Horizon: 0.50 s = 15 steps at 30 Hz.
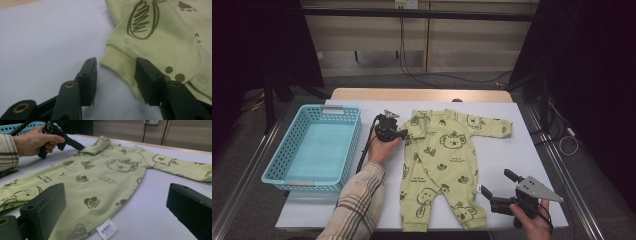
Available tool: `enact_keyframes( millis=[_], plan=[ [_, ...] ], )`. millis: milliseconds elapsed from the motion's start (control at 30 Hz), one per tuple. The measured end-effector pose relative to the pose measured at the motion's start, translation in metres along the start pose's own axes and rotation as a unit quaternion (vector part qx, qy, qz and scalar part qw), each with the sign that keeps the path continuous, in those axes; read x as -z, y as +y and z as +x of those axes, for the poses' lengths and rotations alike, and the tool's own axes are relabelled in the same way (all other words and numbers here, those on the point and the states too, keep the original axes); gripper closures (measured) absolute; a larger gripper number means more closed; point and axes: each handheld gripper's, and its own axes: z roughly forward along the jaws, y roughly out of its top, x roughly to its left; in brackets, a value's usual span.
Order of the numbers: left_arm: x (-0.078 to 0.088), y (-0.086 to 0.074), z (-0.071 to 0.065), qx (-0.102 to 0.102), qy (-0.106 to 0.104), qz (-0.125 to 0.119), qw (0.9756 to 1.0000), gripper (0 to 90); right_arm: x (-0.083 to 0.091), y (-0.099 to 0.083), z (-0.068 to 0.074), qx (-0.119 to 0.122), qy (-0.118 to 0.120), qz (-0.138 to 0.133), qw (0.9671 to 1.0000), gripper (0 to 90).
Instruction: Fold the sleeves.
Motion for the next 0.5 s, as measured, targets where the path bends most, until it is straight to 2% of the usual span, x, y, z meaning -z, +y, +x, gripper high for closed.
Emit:
enact_keyframes(
  millis=[33,100,133,233,267,333,400,433,500],
  plan=[
    [-0.0002,0.0004,-0.0014,0.002,-0.003,0.0,1.0,59.3,-0.0003,0.0,-0.0003,0.002,0.002,0.001,1.0,1.9],
    [-0.0014,0.0011,-0.0056,0.021,-0.014,-0.009,0.9996,70.4,-0.0011,0.0,-0.0005,0.001,0.002,0.002,1.0,1.9],
    [-0.0015,0.001,-0.0056,0.02,-0.016,-0.008,0.9996,74.8,-0.0011,0.0,-0.0003,0.001,0.003,0.002,1.0,1.9],
    [-0.0016,0.0012,-0.0051,0.028,-0.022,-0.007,0.9993,79.1,-0.0005,0.0,0.0003,0.001,0.004,0.001,1.0,1.9],
    [-0.001,0.0016,-0.0038,0.018,-0.028,0.002,0.9994,80.3,-0.0006,0.0,0.0001,0.002,0.003,0.001,1.0,1.9],
    [-0.0007,0.0022,-0.0062,0.011,-0.023,0.004,0.9997,86.0,-0.0008,0.0,-0.0001,0.001,0.002,0.001,1.0,1.9],
    [-0.0007,0.0024,-0.0073,0.008,-0.02,0.003,0.9998,87.3,-0.0011,0.0,-0.0002,0.001,0.004,0.002,1.0,1.9],
    [-0.0009,0.0018,-0.0057,0.015,-0.025,0.0,0.9996,87.5,-0.0011,0.0,-0.0001,0.001,0.005,0.002,1.0,1.9],
    [-0.0019,0.0005,-0.0036,0.051,-0.042,-0.013,0.9978,87.7,-0.0011,0.0001,-0.0004,0.003,0.003,0.002,1.0,1.9]
  ],
)
